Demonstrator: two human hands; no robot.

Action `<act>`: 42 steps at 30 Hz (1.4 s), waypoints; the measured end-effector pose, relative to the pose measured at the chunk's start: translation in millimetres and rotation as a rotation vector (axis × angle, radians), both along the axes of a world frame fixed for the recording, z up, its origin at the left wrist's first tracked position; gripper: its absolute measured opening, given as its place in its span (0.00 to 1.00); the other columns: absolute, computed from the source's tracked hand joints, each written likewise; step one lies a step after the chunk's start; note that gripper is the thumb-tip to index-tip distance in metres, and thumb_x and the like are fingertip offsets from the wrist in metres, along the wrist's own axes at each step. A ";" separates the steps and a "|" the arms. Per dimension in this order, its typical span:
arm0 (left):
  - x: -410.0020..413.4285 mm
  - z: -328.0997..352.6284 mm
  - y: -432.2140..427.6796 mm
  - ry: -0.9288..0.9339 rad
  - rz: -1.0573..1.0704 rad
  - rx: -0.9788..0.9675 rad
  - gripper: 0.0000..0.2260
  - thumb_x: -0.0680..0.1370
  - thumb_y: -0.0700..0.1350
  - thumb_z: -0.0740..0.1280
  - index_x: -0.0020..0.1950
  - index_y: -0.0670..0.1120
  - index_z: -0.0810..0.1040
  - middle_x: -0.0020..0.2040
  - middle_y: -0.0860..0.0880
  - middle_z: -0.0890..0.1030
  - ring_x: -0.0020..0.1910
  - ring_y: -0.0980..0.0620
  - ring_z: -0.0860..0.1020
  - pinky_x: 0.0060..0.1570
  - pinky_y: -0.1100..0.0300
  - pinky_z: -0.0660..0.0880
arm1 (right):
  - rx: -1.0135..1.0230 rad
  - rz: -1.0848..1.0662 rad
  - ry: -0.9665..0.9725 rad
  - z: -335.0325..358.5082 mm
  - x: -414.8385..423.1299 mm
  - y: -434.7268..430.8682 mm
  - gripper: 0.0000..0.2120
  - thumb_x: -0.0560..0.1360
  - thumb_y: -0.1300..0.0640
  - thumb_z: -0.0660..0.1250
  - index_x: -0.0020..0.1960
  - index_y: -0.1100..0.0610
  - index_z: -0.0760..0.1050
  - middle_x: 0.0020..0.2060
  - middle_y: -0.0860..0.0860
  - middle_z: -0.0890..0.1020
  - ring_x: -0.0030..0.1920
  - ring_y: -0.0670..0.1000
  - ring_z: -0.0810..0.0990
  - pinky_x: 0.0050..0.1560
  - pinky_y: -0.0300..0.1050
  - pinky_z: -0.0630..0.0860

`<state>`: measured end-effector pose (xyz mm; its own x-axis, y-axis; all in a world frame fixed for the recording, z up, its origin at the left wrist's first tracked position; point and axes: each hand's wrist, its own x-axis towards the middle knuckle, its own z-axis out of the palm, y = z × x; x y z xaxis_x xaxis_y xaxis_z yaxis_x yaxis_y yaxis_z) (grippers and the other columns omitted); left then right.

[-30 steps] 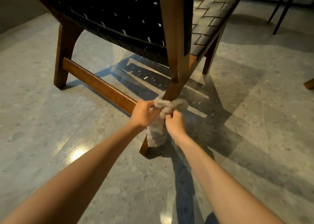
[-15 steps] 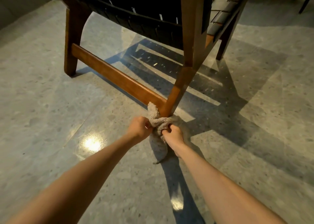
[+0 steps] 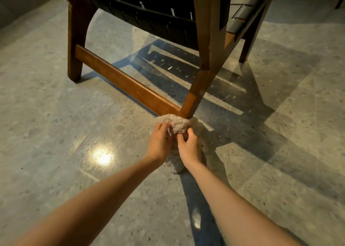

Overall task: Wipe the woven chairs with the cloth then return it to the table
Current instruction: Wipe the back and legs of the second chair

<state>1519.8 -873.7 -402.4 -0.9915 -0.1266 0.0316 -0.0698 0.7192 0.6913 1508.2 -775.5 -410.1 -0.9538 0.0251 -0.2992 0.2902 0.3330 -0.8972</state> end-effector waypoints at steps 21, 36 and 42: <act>-3.1 24.4 5.8 -0.090 0.086 0.056 0.13 0.79 0.40 0.65 0.34 0.49 0.73 0.30 0.56 0.70 0.30 0.58 0.68 0.31 0.74 0.66 | -0.044 -0.239 0.022 32.5 -7.9 -3.1 0.19 0.77 0.61 0.65 0.68 0.54 0.72 0.60 0.52 0.79 0.59 0.50 0.78 0.52 0.38 0.72; 10.4 31.5 0.6 -0.545 -0.035 -0.103 0.14 0.83 0.40 0.52 0.56 0.41 0.76 0.55 0.42 0.76 0.55 0.46 0.73 0.52 0.60 0.70 | -0.001 -0.050 -0.219 17.4 11.8 4.3 0.10 0.79 0.57 0.64 0.58 0.58 0.78 0.55 0.54 0.81 0.52 0.50 0.78 0.53 0.44 0.77; 11.7 34.5 7.0 -0.440 0.118 -0.099 0.16 0.80 0.38 0.57 0.32 0.47 0.71 0.33 0.51 0.72 0.38 0.54 0.70 0.29 0.68 0.64 | 0.022 -0.117 -0.229 18.9 11.4 9.2 0.04 0.78 0.55 0.65 0.46 0.52 0.78 0.48 0.51 0.82 0.46 0.48 0.78 0.51 0.44 0.76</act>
